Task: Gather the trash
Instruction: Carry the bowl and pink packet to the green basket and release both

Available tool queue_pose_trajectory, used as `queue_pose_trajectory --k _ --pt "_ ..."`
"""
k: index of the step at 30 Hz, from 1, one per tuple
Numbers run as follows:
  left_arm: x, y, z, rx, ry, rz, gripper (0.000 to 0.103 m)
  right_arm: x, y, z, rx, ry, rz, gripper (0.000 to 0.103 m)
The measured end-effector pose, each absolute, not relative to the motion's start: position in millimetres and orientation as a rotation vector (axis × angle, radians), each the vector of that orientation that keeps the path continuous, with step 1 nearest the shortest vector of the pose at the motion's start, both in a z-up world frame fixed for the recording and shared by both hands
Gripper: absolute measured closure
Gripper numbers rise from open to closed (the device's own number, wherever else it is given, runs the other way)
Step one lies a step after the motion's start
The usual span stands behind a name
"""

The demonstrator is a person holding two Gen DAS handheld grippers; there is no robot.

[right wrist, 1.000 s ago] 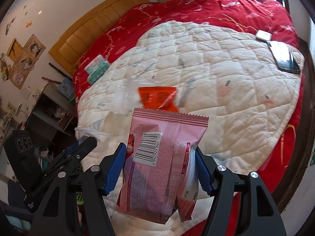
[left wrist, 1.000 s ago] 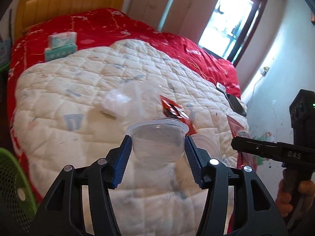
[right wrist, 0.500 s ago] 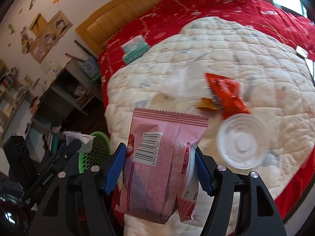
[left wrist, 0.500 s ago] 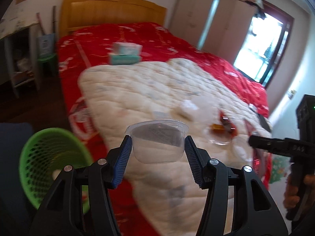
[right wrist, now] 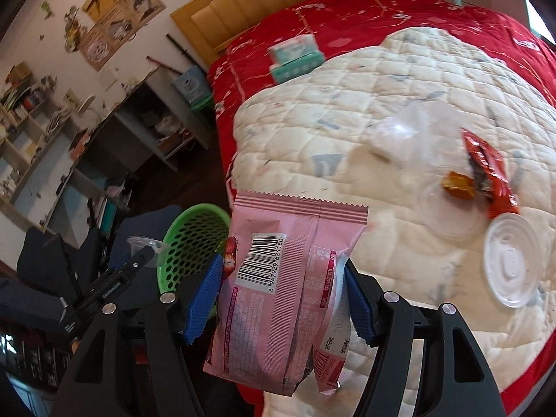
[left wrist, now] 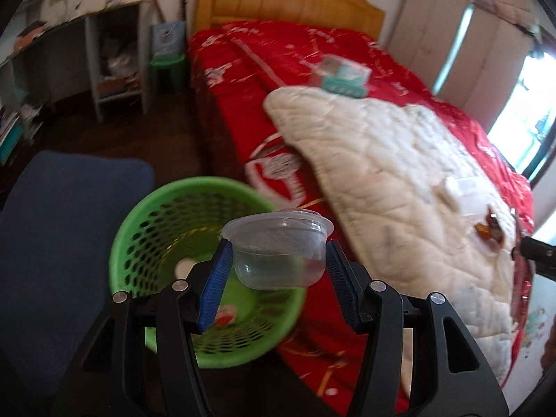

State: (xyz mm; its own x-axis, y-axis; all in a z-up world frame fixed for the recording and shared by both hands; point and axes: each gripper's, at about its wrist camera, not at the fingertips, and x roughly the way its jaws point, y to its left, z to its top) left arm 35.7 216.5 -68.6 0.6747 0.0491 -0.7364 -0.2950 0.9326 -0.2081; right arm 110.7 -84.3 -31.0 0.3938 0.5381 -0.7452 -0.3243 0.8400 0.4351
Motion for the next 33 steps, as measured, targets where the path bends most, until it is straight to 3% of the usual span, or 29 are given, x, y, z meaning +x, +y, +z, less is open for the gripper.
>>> queue_pose_trajectory --k 9,13,33 --pt "28.9 247.4 -100.6 -0.402 0.883 0.235 0.046 116.1 -44.3 -34.0 0.185 1.05 0.606 0.039" --pt "20.9 254.3 -103.7 -0.425 0.881 0.25 0.041 117.3 -29.9 -35.6 0.17 1.057 0.63 0.039" --pt "-44.6 285.0 -68.2 -0.457 0.762 0.351 0.041 121.1 85.5 -46.5 0.063 1.098 0.79 0.038"
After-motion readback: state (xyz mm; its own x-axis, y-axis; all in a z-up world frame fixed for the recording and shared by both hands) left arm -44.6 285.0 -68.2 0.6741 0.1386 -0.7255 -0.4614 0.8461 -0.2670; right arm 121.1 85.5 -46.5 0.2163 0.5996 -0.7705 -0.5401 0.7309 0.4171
